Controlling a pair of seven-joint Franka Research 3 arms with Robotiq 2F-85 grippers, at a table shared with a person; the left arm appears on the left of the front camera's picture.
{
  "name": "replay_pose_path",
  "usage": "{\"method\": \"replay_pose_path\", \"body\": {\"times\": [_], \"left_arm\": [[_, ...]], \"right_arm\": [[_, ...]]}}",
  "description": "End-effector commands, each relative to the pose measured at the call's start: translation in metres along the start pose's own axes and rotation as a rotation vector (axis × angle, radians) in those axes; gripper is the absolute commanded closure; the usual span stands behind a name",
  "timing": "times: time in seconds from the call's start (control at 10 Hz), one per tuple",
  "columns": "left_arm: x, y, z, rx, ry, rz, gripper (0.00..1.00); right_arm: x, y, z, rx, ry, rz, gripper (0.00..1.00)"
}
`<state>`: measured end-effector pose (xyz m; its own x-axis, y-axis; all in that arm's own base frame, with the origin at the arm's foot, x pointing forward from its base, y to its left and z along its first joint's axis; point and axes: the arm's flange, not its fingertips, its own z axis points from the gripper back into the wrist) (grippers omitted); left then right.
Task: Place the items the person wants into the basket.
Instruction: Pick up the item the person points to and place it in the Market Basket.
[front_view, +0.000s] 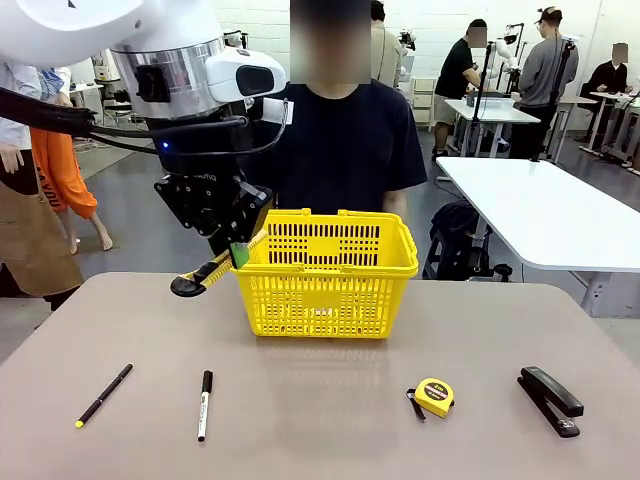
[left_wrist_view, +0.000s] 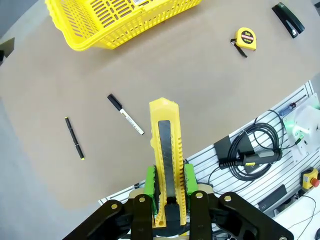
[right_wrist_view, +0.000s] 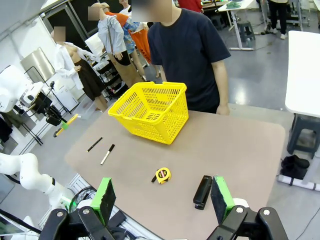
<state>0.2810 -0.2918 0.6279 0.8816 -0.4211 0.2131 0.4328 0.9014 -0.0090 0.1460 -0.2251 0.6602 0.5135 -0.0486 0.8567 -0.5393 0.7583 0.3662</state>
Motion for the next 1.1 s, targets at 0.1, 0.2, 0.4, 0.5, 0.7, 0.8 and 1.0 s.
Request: {"method": "replay_pose_path", "body": {"times": [0.1, 0.2, 0.4, 0.5, 0.7, 0.8, 1.0], "left_arm": [[-0.001, 0.001, 0.000, -0.005, 0.002, -0.001, 1.00], [0.000, 0.000, 0.000, 0.002, 0.000, 0.000, 0.74], [0.093, 0.034, -0.006, 0.092, 0.023, -0.109, 0.74], [0.132, 0.048, -0.018, 0.119, 0.035, -0.197, 0.74], [0.198, 0.064, -0.044, 0.095, 0.128, -0.387, 0.74], [0.219, 0.067, -0.056, 0.050, 0.175, -0.449, 0.74], [0.248, 0.069, -0.078, 0.013, 0.171, -0.521, 0.74]], "right_arm": [[-0.001, 0.001, -0.002, 0.024, -0.010, 0.009, 0.00], [-0.001, 0.001, -0.002, 0.024, -0.010, 0.009, 0.00], [-0.001, 0.001, -0.002, 0.024, -0.010, 0.009, 0.00], [-0.001, 0.001, -0.002, 0.024, -0.010, 0.009, 0.00], [-0.001, 0.001, -0.002, 0.024, -0.010, 0.009, 0.00], [-0.001, 0.001, -0.002, 0.024, -0.010, 0.009, 0.00], [-0.001, 0.001, -0.002, 0.024, -0.010, 0.009, 0.00]]}}
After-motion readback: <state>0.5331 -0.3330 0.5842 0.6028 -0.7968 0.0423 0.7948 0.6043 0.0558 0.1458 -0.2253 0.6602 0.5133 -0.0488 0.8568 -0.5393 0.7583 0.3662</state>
